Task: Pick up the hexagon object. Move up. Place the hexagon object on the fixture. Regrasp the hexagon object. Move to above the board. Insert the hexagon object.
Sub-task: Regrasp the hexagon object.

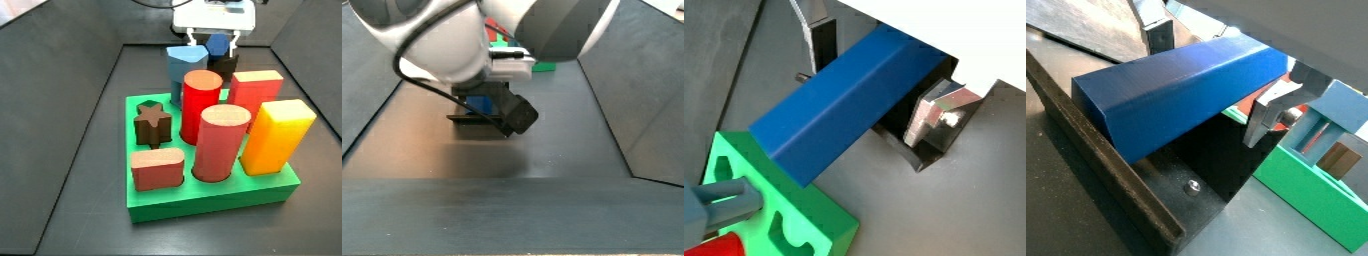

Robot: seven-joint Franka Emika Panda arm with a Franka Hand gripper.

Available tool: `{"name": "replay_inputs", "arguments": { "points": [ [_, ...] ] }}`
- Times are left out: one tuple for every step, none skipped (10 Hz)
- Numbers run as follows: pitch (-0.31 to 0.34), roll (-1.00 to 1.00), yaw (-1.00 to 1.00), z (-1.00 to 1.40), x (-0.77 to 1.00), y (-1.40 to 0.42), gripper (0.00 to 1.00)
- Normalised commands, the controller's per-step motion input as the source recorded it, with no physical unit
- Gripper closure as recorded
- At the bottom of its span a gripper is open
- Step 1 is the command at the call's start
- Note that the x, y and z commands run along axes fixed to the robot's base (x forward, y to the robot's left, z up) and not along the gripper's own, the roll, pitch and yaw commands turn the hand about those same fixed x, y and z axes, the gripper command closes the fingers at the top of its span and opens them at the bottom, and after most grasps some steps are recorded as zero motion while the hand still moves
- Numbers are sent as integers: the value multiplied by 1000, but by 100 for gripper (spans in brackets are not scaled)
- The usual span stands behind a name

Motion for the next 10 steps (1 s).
{"name": "replay_inputs", "arguments": {
  "points": [
    [28, -55, -14, 1000, -5, 1, 0],
    [38, -24, -7, 1000, -23, 5, 0],
    [38, -3, -6, 1000, -26, 0, 0],
    [40, 30, -11, 1000, -37, -2, 0],
    [47, 49, -15, 826, -37, 2, 0],
    [52, 58, -15, 647, -37, 0, 0],
    [48, 59, -20, 406, -40, 2, 0],
    [46, 60, -24, 226, -37, 2, 0],
    [49, 1000, 22, 909, 12, -1000, 0],
    [48, 1000, 23, 881, 26, -1000, 0]
  ]
}}
